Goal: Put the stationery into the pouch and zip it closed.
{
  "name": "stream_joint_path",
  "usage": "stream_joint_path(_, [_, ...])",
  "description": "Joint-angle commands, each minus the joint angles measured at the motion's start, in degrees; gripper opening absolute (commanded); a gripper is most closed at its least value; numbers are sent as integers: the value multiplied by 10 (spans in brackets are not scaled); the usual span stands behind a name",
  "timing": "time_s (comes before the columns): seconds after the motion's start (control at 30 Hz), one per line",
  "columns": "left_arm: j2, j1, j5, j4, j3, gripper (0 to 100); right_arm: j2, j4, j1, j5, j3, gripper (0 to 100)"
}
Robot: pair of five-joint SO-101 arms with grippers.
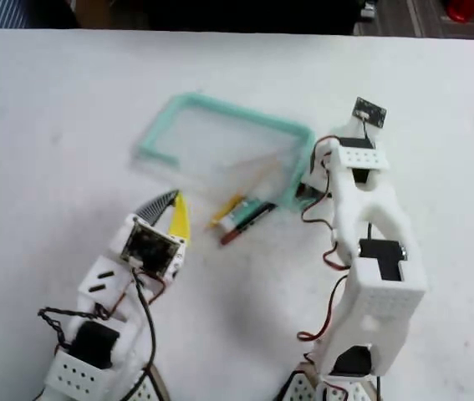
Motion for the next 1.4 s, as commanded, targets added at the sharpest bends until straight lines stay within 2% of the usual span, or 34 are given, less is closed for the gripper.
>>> stream_joint_path(0.0, [-7,1,13,-12,-3,24,-5,4,-8,-2,-14,16])
stream_joint_path(0.2, [-7,-5,24,4,-12,24,-5,4,-8,-2,-13,16])
stream_joint_path(0.33, [-7,-24,138,120,-91,24,-5,4,-8,-2,-13,16])
stream_joint_path(0.37, [-7,-26,148,146,-110,25,-5,4,-8,-2,-13,16])
stream_joint_path(0.63, [-7,-26,138,164,-131,132,-5,5,-8,-2,-13,16])
stream_joint_path(0.77, [-7,-24,131,164,-132,132,-5,5,-8,-2,-13,16])
stream_joint_path(0.87, [-7,-7,65,169,-141,116,-5,5,-8,-2,-13,16])
stream_joint_path(0.97, [-7,18,11,169,-143,23,-5,5,-10,-2,-13,16])
stream_joint_path(1.03, [-7,22,1,166,-143,32,-5,5,-11,-2,-13,16])
stream_joint_path(1.17, [-7,13,47,166,-149,24,-5,5,-12,-2,-13,16])
stream_joint_path(1.37, [-7,-55,198,167,-156,24,-5,5,-12,-2,-13,16])
